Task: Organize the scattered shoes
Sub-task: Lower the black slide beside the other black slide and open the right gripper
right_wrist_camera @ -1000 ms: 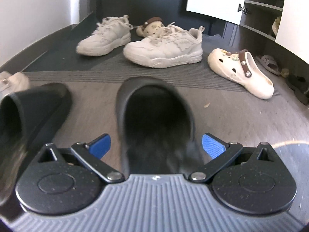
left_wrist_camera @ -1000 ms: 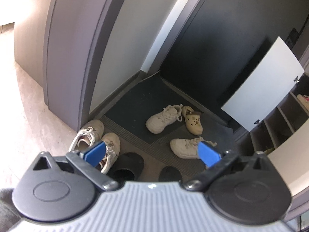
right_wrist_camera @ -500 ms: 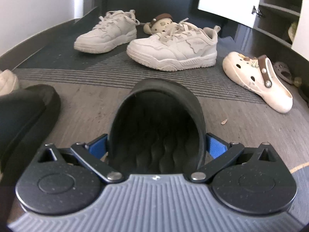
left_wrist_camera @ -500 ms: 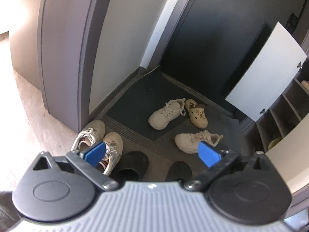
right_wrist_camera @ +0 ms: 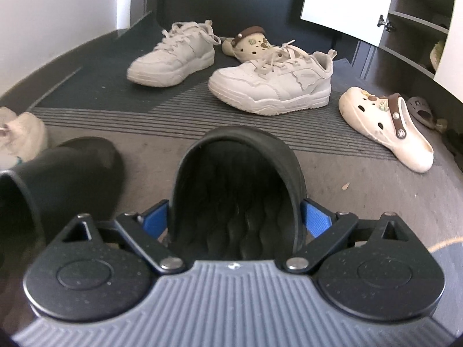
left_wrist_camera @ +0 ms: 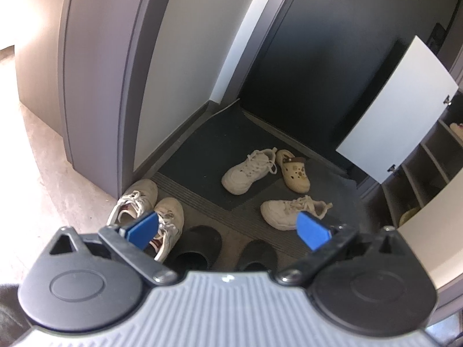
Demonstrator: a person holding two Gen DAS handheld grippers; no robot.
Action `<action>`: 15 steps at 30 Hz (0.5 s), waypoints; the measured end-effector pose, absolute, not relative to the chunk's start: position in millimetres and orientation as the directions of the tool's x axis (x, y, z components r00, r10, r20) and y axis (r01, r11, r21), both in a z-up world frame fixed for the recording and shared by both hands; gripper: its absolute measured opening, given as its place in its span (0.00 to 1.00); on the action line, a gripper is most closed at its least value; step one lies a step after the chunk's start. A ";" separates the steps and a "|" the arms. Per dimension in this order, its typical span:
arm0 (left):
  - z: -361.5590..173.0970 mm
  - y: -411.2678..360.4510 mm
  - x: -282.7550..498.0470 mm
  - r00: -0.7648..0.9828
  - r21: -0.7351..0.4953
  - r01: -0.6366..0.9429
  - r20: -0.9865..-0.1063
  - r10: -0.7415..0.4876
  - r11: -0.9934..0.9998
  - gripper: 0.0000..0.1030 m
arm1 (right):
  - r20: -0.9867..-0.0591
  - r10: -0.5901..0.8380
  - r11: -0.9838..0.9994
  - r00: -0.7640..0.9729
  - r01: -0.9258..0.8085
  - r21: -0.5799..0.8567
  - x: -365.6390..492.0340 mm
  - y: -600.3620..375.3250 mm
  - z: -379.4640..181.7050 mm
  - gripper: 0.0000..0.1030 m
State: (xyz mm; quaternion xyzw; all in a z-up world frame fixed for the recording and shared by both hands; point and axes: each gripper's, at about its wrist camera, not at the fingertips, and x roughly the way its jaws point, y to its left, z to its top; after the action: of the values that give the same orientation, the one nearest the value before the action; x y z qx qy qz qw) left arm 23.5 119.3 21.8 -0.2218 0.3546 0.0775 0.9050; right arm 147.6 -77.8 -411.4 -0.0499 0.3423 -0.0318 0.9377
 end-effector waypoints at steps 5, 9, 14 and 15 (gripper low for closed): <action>27.6 119.2 17.7 0.753 -0.359 -0.281 -0.657 -0.027 0.890 1.00 | -0.666 -0.064 0.994 0.743 -0.014 -0.111 116.1 -52.0 -418.6 0.95; 28.1 116.5 14.8 0.754 -0.342 -0.284 -0.657 -0.012 0.896 1.00 | -0.675 -0.039 0.989 0.737 -0.067 -0.131 99.0 -34.8 -418.9 0.95; 32.2 116.7 9.3 0.767 -0.339 -0.275 -0.641 -0.007 0.900 1.00 | -0.708 -0.001 0.997 0.706 -0.058 -0.059 94.6 -40.7 -418.9 1.00; 34.0 117.1 7.7 0.772 -0.340 -0.274 -0.636 -0.005 0.900 1.00 | -0.709 0.021 0.997 0.705 -0.068 -0.038 93.7 -43.8 -417.2 1.00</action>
State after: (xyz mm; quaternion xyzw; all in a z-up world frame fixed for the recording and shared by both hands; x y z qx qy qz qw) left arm 7.7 117.1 34.0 -0.2115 0.3299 0.0734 0.9171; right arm 93.7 -43.8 -417.2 -0.0306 0.3832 0.0240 0.9229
